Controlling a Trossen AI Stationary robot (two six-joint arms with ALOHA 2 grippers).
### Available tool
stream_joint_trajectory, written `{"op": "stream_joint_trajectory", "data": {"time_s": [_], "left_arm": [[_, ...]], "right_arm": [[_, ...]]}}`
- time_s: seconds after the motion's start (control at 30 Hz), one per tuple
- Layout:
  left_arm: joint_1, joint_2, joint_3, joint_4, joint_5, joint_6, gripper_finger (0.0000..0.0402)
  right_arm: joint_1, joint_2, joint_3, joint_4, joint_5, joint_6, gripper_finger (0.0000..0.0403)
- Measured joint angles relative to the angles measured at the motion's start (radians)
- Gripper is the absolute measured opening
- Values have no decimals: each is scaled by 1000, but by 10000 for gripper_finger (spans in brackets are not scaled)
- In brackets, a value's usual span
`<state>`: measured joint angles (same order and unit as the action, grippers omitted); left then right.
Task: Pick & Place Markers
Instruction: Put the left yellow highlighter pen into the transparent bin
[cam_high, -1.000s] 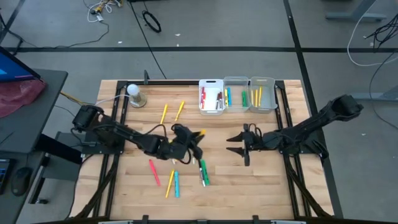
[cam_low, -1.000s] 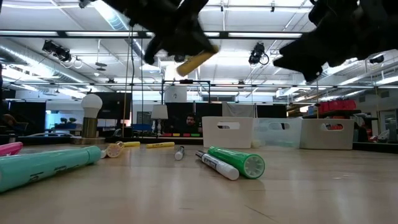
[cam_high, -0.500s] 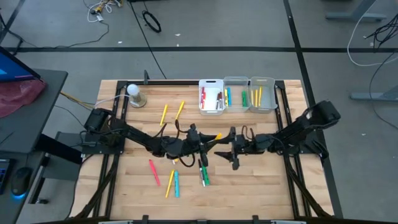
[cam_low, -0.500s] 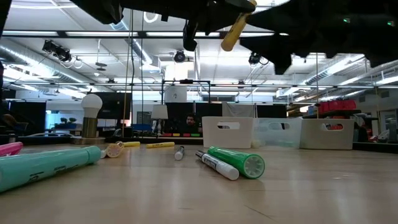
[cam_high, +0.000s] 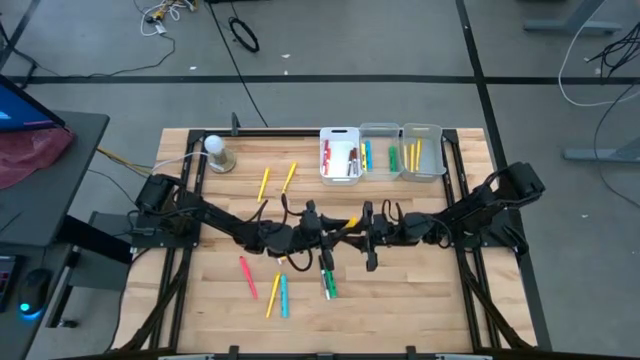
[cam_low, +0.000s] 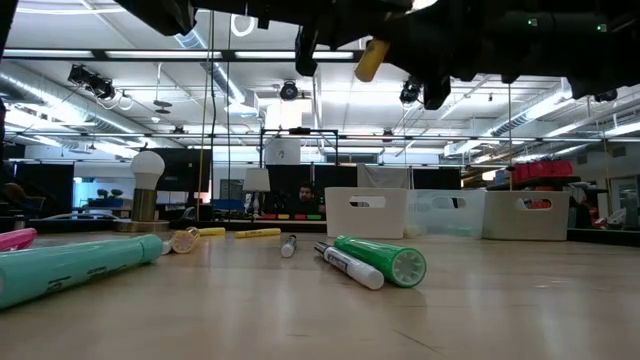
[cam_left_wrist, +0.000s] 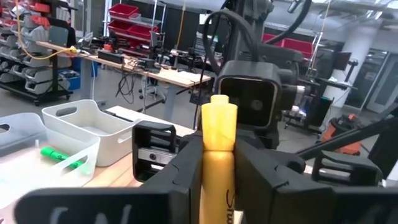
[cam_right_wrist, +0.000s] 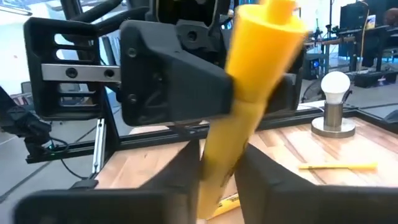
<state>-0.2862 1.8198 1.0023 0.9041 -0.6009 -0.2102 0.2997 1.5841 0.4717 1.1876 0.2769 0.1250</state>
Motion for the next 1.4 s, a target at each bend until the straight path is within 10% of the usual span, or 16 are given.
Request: {"op": "stream_joint_trajectory", "data": {"time_s": [0.4,0.67,0.97,1.4], "left_arm": [[-10,-14,-1,-86,-22,46,177],[2,-13,-1,-206,-28,-66,187],[15,-13,-1,-207,-27,-67,181],[14,-13,-1,-213,-27,-73,181]], "right_arm": [[-52,-315,0,-656,254,140,50],[-496,-586,103,-1291,82,200,50],[-999,-270,289,-1392,-336,123,50],[-1079,101,474,-1564,-404,210,67]]}}
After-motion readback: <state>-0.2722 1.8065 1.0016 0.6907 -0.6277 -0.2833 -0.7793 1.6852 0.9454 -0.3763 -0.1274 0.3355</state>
